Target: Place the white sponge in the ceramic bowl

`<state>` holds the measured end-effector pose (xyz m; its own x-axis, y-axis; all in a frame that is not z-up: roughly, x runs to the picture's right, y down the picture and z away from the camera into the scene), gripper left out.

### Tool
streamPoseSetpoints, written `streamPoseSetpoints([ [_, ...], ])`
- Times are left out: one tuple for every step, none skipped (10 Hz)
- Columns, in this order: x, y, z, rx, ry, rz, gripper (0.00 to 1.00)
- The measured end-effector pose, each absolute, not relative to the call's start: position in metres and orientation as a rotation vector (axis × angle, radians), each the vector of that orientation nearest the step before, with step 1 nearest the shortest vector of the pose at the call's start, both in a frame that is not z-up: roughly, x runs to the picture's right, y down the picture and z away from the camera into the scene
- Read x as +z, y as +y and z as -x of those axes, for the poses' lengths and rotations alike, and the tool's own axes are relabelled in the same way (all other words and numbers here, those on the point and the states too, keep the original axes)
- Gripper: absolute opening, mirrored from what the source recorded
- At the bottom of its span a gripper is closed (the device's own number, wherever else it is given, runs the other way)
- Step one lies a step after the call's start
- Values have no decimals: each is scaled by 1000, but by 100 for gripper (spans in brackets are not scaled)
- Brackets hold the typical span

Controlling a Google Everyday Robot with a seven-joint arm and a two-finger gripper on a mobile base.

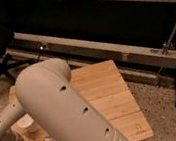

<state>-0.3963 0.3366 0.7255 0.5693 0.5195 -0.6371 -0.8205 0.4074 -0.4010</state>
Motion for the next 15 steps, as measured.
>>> streamPoseSetpoints([
  [726, 340, 398, 872, 456, 765, 46],
  [726, 341, 400, 862, 463, 768, 36],
  [727, 340, 402, 855, 470, 770, 24],
  [727, 334, 406, 854, 458, 764, 14],
  [719, 320, 410, 861, 435, 755, 5],
  [707, 297, 412, 877, 401, 740, 0],
  [688, 268, 413, 902, 348, 725, 0],
  [672, 244, 411, 926, 309, 714, 0],
  [652, 206, 400, 978, 258, 692, 0],
  [643, 177, 386, 1030, 230, 671, 0],
  [640, 155, 373, 1075, 217, 654, 0],
  [644, 127, 347, 1154, 215, 631, 0],
  [655, 107, 321, 1224, 227, 609, 0],
  [671, 89, 290, 1303, 247, 585, 0],
  [692, 77, 258, 1381, 270, 567, 0],
])
